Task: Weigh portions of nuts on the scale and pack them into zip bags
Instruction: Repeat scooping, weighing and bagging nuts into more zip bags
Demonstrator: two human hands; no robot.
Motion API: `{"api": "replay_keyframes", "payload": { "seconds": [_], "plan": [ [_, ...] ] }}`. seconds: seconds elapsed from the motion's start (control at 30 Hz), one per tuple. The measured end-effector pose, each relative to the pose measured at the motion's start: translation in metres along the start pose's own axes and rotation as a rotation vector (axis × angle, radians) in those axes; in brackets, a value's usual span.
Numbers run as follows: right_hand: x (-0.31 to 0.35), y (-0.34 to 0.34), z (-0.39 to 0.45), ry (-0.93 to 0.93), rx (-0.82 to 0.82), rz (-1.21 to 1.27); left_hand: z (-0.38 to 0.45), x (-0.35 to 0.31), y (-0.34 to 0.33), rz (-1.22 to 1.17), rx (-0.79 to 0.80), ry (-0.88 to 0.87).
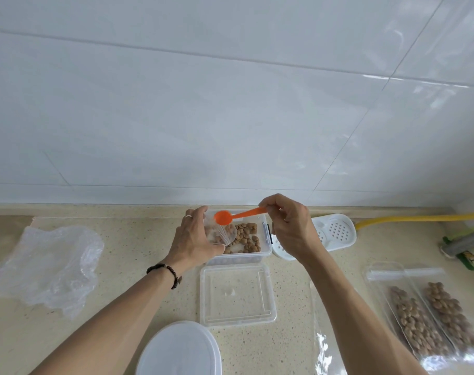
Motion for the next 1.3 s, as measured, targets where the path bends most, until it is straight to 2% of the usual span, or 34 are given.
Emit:
{"api": "replay_keyframes", "payload": {
  "seconds": [0.13, 0.2, 0.4, 0.6, 0.7, 1.03, 1.3],
  "plan": [
    [-0.025, 0.021, -0.004, -0.122, -0.224, 0.095, -0.005, 0.008, 0.002, 0.050, -0.011, 0.010],
    [-0.048, 0.024, -0.008, -0.201, -0.258, 0.077, -0.009, 0.013, 0.003, 0.078, -0.005, 0.003],
    [-0.099, 0.005, -0.020, -0.332, -0.269, -0.001, -0.011, 0.015, 0.005, 0.102, 0.009, -0.021],
    [-0.104, -0.020, -0.014, -0.395, -0.051, 0.108, -0.010, 0.018, 0.004, 0.096, 0.017, -0.032],
    [-0.110, -0.024, -0.015, -0.454, 0.003, 0.143, -0.009, 0.019, 0.003, 0.094, 0.017, -0.030],
    [-0.123, -0.004, -0.023, -0.629, -0.258, 0.364, -0.008, 0.019, 0.002, 0.105, 0.020, -0.030],
    [-0.105, 0.020, -0.014, -0.599, -0.358, 0.419, -0.008, 0.019, 0.003, 0.092, 0.015, -0.031]
  ]
}}
Point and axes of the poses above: each hand's wrist, its own z-axis towards the middle knuckle, its own y-axis out of the back of the hand, x = y × z, the point moved 7 cm from there along z, towards the middle knuckle, and after that the axes turned 11 degrees about z, right-handed, at the moved point
